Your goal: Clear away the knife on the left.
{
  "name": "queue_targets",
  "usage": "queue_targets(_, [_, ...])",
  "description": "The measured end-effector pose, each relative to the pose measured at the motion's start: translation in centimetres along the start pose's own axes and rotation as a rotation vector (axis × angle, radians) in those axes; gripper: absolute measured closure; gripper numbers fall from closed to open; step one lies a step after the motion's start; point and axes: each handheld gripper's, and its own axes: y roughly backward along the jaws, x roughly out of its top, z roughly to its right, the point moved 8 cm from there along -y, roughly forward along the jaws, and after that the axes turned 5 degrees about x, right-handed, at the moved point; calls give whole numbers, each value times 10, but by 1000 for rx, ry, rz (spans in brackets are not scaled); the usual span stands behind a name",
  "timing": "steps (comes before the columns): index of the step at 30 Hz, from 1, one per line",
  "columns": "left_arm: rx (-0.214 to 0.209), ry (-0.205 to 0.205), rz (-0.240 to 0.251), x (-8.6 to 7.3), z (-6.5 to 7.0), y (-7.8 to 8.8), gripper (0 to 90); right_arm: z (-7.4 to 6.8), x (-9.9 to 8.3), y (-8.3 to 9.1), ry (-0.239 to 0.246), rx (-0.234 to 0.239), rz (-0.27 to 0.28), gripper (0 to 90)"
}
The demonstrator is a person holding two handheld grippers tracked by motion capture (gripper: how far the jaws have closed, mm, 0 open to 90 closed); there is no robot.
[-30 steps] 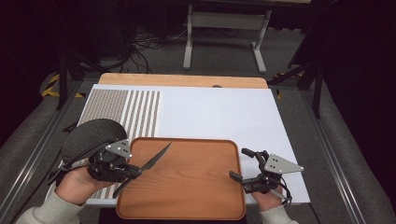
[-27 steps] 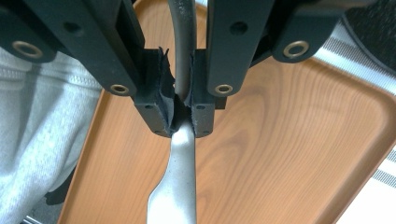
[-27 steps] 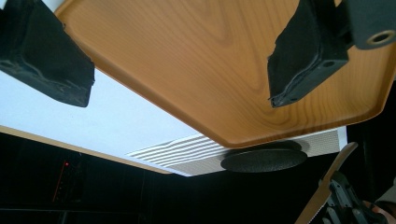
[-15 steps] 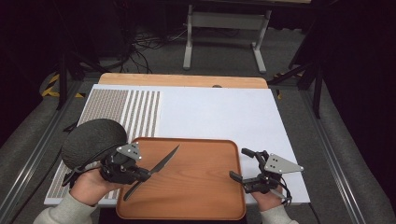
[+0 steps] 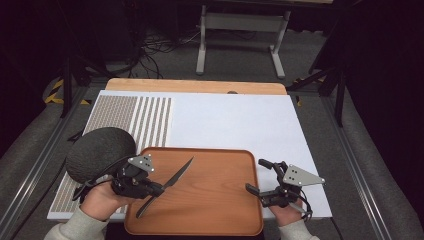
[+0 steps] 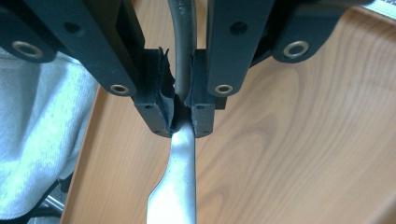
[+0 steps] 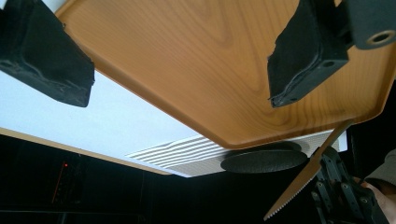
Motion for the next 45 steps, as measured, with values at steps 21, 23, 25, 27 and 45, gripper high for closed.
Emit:
queue_targets(21, [0,20,-102,-11,-1,-21,801,1,1,2,6,-5,3,76])
queue_targets(23, [0,22,-102,-12,-2,-22,801,0,1,2,5,-5,4,76])
queue_targets(25, [-3,20,-113,-12,-2,-23,800,0,1,2,5,-4,4,75])
queue_targets(27, [-6,19,-118,-12,-2,-27,800,0,1,2,4,-5,3,75])
queue_targets(45, [3,39,-161,-15,-3,-40,797,1,1,3,5,-6,4,75])
